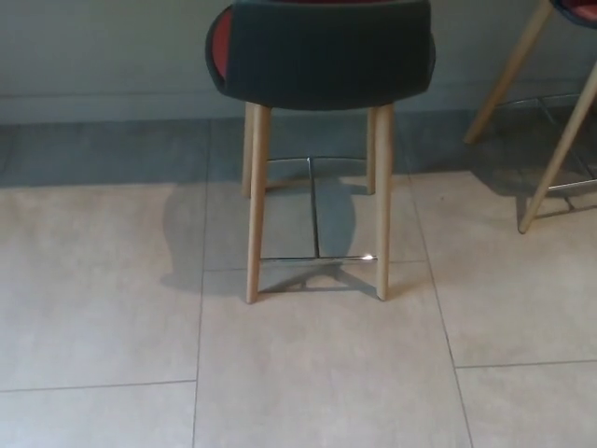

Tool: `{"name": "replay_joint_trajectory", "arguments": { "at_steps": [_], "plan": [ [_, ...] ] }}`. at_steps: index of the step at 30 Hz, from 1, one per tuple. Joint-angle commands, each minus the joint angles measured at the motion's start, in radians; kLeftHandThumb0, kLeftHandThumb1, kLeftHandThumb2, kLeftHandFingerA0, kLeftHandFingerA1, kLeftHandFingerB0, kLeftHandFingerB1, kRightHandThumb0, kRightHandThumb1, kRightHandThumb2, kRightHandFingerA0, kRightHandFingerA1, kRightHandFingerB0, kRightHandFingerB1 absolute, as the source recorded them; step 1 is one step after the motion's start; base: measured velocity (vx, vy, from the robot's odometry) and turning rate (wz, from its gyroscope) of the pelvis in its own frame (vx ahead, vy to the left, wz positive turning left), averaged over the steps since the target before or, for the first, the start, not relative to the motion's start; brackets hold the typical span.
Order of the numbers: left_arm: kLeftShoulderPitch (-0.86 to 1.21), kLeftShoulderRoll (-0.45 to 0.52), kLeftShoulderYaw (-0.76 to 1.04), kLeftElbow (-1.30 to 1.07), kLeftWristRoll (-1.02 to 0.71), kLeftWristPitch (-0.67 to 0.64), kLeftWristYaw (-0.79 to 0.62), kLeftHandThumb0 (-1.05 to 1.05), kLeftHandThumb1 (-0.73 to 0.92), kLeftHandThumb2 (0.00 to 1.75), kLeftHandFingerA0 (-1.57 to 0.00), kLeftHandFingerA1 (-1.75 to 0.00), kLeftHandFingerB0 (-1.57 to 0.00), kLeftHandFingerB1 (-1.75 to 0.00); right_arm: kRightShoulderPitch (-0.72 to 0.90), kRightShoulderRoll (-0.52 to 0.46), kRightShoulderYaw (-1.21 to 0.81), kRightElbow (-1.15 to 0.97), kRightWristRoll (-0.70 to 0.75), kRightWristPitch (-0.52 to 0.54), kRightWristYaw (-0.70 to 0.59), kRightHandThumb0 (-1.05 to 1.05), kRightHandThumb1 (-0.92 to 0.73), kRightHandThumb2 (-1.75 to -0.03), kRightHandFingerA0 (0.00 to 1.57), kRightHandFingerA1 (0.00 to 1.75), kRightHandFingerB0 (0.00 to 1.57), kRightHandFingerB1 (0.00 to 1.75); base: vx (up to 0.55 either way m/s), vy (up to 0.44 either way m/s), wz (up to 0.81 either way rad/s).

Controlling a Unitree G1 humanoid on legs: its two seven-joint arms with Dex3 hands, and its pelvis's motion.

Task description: The robot walks towards a chair to grab it and pulls it towards itself

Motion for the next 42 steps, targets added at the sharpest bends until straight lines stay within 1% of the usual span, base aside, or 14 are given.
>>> {"name": "replay_joint_trajectory", "arguments": {
  "at_steps": [1,13,14,16,18,19,20,23,24,26,30,31,41,42],
  "plan": [
    [0.017,0.033,0.037,0.002,-0.019,-0.11,-0.004,1.05,0.16,0.83,-1.02,-0.93,-0.82,-0.84,0.006,-0.038,-0.022,0.034,0.017,-0.164,0.009,-1.0,-0.92,-1.32,0.0,0.07,0.0,0.07,0.0,0.0,0.0],
    [0.019,0.035,0.056,0.016,-0.025,-0.147,-0.014,1.05,0.15,0.83,-1.04,-0.94,-0.84,-0.85,-0.008,-0.038,-0.02,0.065,0.013,-0.193,0.006,-1.0,-0.92,-1.32,0.0,0.07,0.0,0.07,0.0,0.0,0.0],
    [0.001,0.034,0.067,0.045,-0.032,-0.148,-0.012,1.05,0.55,0.99,-1.05,-0.94,-0.89,-0.88,-0.005,-0.036,-0.019,0.067,0.013,-0.194,0.005,-1.0,-0.92,-1.32,0.0,0.07,0.0,0.07,0.0,0.0,0.0],
    [-0.013,0.036,0.076,0.062,-0.034,-0.152,-0.009,1.05,0.65,0.62,-1.01,-0.89,-0.9,-0.87,-0.004,-0.036,-0.019,0.069,0.013,-0.195,0.005,-1.0,-0.92,-1.32,0.0,0.07,0.0,0.07,0.0,0.0,0.0],
    [-0.01,0.035,0.089,0.045,-0.042,-0.15,-0.015,1.05,0.66,0.62,-0.99,-0.89,-0.88,-0.86,-0.004,-0.037,-0.019,0.071,0.013,-0.196,0.005,-1.0,-0.92,-1.32,0.0,0.07,0.0,0.07,0.0,0.0,0.0],
    [-0.01,0.032,0.099,0.032,-0.052,-0.15,-0.019,1.05,0.68,0.64,-1.02,-0.93,-0.91,-0.9,-0.003,-0.037,-0.019,0.071,0.013,-0.197,0.005,-1.0,-0.92,-1.32,0.0,0.07,0.0,0.07,0.0,0.0,0.0],
    [-0.016,0.028,0.114,0.024,-0.068,-0.149,-0.025,1.05,0.51,1.01,-1.09,-1.01,-0.94,-0.94,-0.003,-0.038,-0.02,0.072,0.013,-0.197,0.005,-1.0,-0.92,-1.32,0.0,0.07,0.0,0.07,0.0,0.0,0.0],
    [-0.03,0.031,0.131,0.002,-0.072,-0.142,-0.033,1.05,0.51,1.01,-1.16,-1.03,-1.01,-0.97,-0.003,-0.039,-0.019,0.073,0.013,-0.197,0.005,-1.0,-0.92,-1.32,0.0,0.07,0.0,0.07,0.0,0.0,0.0],
    [-0.036,0.033,0.132,-0.001,-0.069,-0.144,-0.033,-0.68,0.5,0.82,-0.34,-0.48,-0.19,-0.41,-0.2,-0.113,-0.026,-0.005,0.008,-0.208,0.012,-0.74,-0.46,-0.84,0.09,0.47,0.03,0.2,0.0,0.0,0.0],
    [-0.045,0.035,0.135,-0.001,-0.068,-0.146,-0.034,-0.68,0.5,0.82,-0.34,-0.48,-0.19,-0.41,-0.496,-0.223,-0.037,-0.121,0.0,-0.223,0.022,-0.74,-0.46,-0.84,0.09,0.47,0.03,0.2,-0.01,0.008,-0.12],
    [-0.05,0.039,0.138,-0.016,-0.066,-0.13,-0.035,-0.67,0.5,0.81,-0.34,-0.48,-0.19,-0.41,-0.498,-0.228,-0.022,-0.137,-0.012,-0.197,0.03,-0.81,-0.51,-0.92,0.09,0.48,0.0,0.16,0.01,0.037,-0.08],
    [-0.058,0.038,0.139,0.001,-0.066,-0.136,-0.035,-0.61,0.61,0.59,-0.42,-0.36,-0.25,-0.29,-0.505,-0.23,-0.014,-0.125,-0.021,-0.191,0.023,-0.96,-0.59,-0.94,0.13,0.48,0.0,0.02,-0.01,-0.007,0.2],
    [-0.059,0.032,0.151,0.019,-0.071,-0.151,-0.039,-0.6,0.61,0.59,-0.42,-0.37,-0.26,-0.3,-0.513,-0.233,0.0,-0.137,-0.006,-0.174,0.026,-0.83,-0.5,-0.93,0.11,0.5,0.0,0.15,0.1,0.107,0.01],
    [-0.058,0.028,0.156,0.02,-0.077,-0.155,-0.042,-0.67,0.5,0.81,-0.36,-0.49,-0.21,-0.41,-0.517,-0.231,-0.005,-0.135,0.001,-0.179,0.029,-0.89,-0.55,-0.96,0.14,0.51,0.0,0.1,0.33,-0.006,-0.33]
  ]
}}
